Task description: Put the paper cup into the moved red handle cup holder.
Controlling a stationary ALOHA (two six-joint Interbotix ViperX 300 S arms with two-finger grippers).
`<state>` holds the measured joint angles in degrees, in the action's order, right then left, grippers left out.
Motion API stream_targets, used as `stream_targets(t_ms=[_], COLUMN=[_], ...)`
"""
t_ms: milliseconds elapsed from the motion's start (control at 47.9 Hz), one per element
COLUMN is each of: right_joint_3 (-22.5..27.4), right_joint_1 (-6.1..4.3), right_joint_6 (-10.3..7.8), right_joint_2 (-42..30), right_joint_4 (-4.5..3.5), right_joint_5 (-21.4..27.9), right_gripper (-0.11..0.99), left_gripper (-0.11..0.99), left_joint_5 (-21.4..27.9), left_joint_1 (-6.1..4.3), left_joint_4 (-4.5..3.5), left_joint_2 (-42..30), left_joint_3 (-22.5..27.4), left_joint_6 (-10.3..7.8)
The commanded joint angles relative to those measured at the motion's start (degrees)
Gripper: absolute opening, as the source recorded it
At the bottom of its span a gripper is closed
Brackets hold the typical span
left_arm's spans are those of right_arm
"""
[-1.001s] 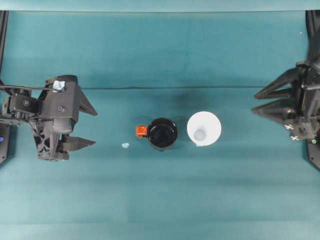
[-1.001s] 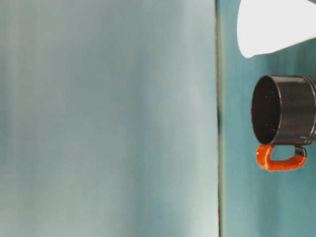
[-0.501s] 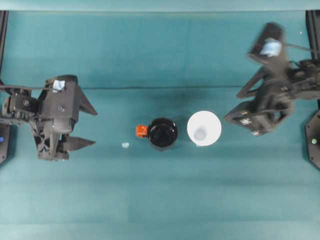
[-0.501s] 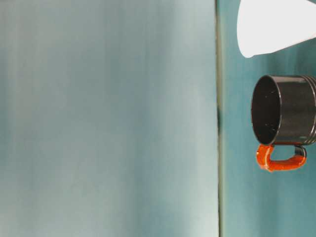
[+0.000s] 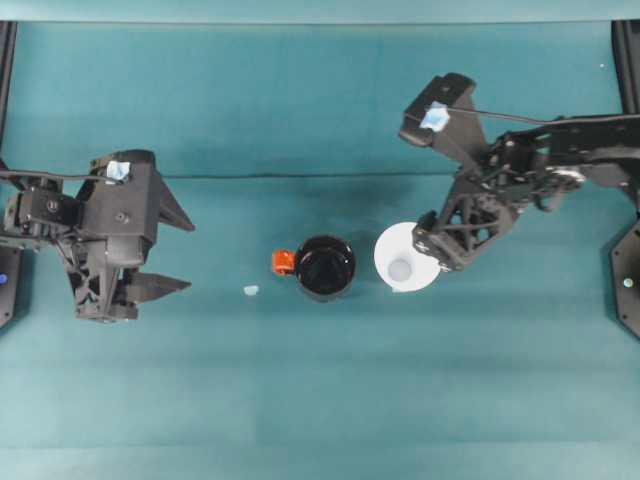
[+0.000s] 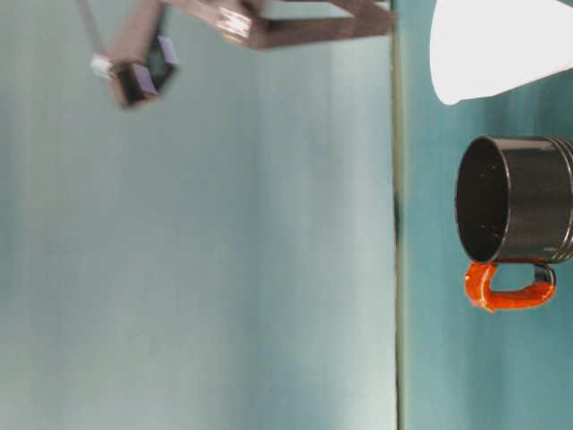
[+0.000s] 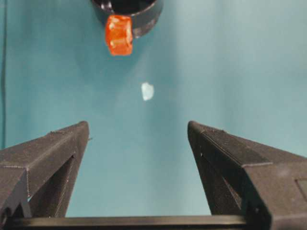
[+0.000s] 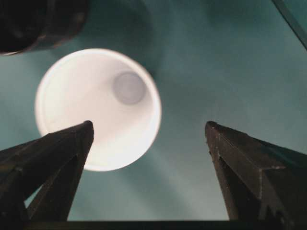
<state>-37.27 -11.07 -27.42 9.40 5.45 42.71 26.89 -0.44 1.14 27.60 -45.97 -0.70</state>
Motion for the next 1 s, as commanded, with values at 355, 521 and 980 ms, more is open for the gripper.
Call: stream_targets(t_ms=[355,521,980], right_joint_3=[-0.1,0.1,0.2], right_joint_1=[-1.49,-1.41,-1.23], right_joint_6=[-0.88,-0.88,-0.97], right_joint_2=[-7.3,-8.3,-8.4], right_joint_4=[0.35,0.62,0.79], right_joint_5=[-3.3,-3.6,-5.4], right_gripper=[0.89,0.88,0.69], left_gripper=[0.90,0.90,0.90], left_joint_5=[-0.3,-0.3,-0.3], left_joint_1=[-0.09,-0.09,-0.09], left_joint_4=[0.09,0.09,0.09], left_joint_2=[0.6,0.4,0.2], left_joint_3=[-0.1,-0.2,-0.2], left_joint_6=[0.00,0.00,0.00])
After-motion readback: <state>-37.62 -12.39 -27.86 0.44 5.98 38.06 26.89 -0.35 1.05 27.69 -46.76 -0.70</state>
